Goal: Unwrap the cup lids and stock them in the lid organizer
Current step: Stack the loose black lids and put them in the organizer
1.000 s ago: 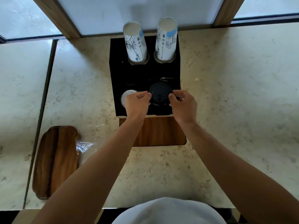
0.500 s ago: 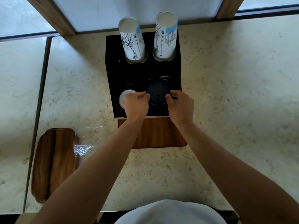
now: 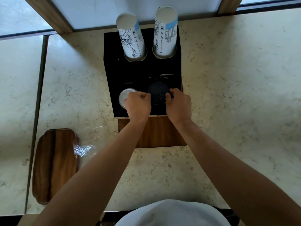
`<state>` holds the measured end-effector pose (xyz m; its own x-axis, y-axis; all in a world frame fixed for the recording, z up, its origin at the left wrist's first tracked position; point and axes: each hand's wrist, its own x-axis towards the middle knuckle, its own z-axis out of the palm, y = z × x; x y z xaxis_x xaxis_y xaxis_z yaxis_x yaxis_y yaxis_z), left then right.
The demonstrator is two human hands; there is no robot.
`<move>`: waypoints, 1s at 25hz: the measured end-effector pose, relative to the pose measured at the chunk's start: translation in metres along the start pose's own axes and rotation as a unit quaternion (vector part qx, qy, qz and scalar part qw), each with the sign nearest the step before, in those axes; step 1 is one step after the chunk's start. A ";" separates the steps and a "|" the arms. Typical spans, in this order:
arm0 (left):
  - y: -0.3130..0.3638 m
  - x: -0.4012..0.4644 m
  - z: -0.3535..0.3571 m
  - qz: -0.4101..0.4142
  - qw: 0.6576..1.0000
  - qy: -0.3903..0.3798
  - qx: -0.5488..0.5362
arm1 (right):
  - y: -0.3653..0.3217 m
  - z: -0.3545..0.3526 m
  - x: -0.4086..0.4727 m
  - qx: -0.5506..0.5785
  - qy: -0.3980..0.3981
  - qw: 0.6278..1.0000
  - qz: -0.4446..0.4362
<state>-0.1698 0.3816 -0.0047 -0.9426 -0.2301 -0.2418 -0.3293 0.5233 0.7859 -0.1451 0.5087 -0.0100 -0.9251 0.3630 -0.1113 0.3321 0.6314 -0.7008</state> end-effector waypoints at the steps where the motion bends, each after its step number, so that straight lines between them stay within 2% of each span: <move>1: 0.000 -0.001 0.000 -0.003 1.000 -0.001 -0.008 | -0.001 0.000 0.000 -0.002 -0.003 1.000 0.004; 10: 0.001 -0.006 0.006 -0.057 0.996 -0.023 -0.071 | 0.001 -0.006 0.006 -0.044 -0.024 0.999 -0.010; 16: -0.001 -0.006 0.005 -0.053 0.996 -0.017 -0.070 | -0.001 -0.012 0.000 -0.005 -0.014 1.000 -0.001; 25: -0.005 -0.015 -0.003 -0.060 0.995 -0.011 -0.083 | 0.003 -0.020 -0.020 0.032 -0.040 0.998 0.048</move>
<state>-0.1538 0.3801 -0.0037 -0.8984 -0.2634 -0.3514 -0.4285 0.3502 0.8329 -0.1216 0.5172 0.0042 -0.9017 0.3631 -0.2345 0.4106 0.5501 -0.7272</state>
